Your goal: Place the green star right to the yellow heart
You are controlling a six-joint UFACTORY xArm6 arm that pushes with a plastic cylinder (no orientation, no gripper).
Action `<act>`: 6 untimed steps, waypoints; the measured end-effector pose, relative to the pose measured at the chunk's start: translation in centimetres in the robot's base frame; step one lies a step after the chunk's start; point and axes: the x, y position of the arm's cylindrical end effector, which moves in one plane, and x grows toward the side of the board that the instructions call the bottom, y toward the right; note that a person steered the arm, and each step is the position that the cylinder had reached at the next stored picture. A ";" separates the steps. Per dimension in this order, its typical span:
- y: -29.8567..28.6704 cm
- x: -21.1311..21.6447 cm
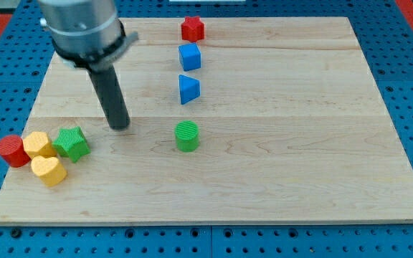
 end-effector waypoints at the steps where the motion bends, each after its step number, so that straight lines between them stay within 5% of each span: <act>1: -4.1 -4.1; 2: -9.5 -0.4; 5: 2.5 6.7; 6: -1.2 5.8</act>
